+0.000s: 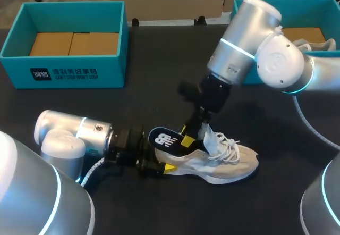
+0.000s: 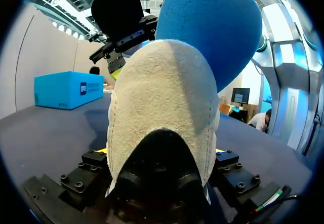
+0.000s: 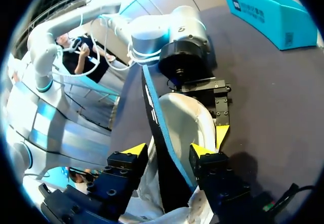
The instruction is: Take the shoe out of the shoebox, open the shoe tongue, remove and reinsert the insole, then place the shoe into the shoebox
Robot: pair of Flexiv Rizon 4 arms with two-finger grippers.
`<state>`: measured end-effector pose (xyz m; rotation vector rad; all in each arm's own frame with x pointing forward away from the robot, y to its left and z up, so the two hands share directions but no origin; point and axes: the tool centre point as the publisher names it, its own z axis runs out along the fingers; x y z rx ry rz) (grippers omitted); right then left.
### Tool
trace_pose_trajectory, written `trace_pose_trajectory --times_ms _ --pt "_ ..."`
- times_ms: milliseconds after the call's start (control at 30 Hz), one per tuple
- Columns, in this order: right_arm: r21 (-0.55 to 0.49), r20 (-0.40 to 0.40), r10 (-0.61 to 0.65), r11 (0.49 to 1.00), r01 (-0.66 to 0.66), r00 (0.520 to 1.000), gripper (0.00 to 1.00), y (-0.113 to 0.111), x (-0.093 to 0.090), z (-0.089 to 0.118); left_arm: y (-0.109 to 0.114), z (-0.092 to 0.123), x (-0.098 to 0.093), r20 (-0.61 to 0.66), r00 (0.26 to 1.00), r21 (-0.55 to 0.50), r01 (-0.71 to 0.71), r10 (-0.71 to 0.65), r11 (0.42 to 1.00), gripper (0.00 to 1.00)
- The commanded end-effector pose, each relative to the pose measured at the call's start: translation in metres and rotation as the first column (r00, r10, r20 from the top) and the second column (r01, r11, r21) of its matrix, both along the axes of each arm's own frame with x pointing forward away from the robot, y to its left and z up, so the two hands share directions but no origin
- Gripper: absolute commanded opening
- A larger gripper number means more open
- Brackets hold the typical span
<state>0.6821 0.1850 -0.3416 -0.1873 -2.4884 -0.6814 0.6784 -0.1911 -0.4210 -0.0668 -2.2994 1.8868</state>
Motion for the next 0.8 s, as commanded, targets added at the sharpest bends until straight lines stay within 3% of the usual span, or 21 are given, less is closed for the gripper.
trace_pose_trajectory --times_ms 33,800 --pt "-0.003 -0.013 -0.010 1.000 0.010 1.000 0.47 0.000 -0.002 -0.008 -0.001 -0.004 0.001 0.000 1.000 0.001 -0.001 0.001 1.000 0.00" --pt "0.008 -0.063 -0.068 0.998 0.068 0.996 0.47 0.007 -0.016 -0.006 -0.001 -0.004 0.001 0.000 1.000 0.001 -0.001 0.001 1.000 0.00"
